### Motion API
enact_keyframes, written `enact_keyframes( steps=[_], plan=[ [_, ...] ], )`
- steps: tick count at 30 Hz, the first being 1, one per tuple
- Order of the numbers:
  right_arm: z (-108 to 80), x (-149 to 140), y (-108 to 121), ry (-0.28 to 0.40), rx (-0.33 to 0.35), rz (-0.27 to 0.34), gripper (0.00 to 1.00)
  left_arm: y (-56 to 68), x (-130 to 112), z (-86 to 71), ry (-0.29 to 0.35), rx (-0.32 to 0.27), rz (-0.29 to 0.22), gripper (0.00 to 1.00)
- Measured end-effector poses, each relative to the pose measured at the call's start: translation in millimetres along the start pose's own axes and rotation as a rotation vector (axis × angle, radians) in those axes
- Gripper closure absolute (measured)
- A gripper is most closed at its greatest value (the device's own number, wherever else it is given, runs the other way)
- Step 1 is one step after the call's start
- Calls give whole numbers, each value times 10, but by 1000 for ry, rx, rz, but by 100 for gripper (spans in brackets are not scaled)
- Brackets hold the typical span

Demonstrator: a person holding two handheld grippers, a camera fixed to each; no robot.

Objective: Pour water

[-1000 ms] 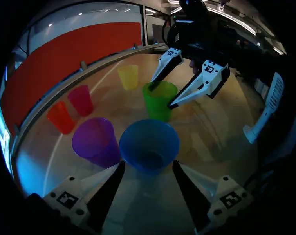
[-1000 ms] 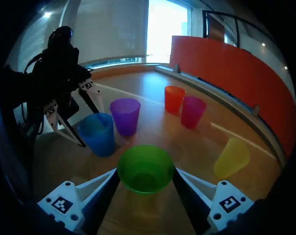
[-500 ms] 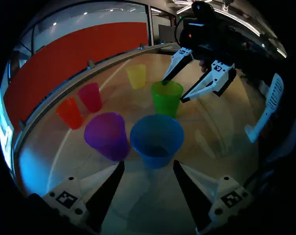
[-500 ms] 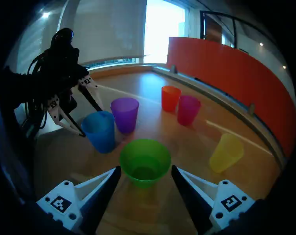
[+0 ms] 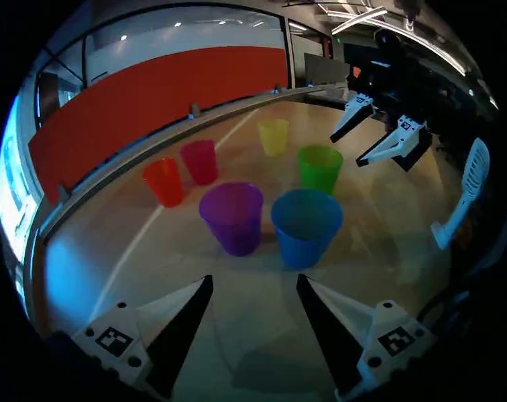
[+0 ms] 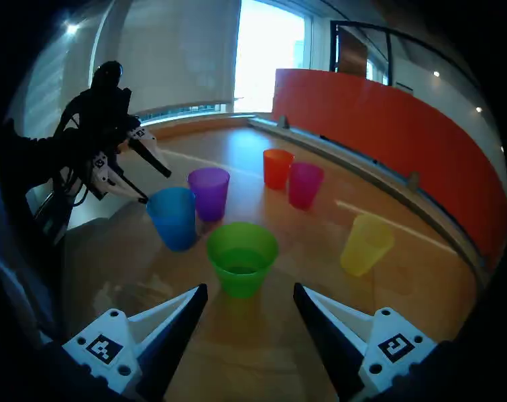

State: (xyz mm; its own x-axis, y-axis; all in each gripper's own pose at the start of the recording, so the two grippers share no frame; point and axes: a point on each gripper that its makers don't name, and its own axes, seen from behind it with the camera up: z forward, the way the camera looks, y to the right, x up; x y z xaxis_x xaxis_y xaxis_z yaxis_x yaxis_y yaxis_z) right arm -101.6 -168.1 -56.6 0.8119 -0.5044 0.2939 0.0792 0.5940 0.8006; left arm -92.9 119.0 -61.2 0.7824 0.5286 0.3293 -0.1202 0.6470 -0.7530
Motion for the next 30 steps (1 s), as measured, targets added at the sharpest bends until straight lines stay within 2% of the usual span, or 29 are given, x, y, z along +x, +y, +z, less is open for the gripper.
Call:
enact_keyframes(
  steps=[5,12,15,23,30],
  plan=[
    [-165,11,21,22,-28,12,1,-135,-14,-112,24,52,-34,7],
    [-359,65,62,72,-77,35,1,-261,52,-252,78,115,-69,7],
    [-447,137,127,114,-119,52,0,-368,116,-335,117,167,-88,7],
    [-720,262,353,215,-252,104,0,-690,222,-609,236,316,-180,7],
    [-920,344,567,291,-378,138,1,-873,251,-814,303,434,-208,7]
  ],
)
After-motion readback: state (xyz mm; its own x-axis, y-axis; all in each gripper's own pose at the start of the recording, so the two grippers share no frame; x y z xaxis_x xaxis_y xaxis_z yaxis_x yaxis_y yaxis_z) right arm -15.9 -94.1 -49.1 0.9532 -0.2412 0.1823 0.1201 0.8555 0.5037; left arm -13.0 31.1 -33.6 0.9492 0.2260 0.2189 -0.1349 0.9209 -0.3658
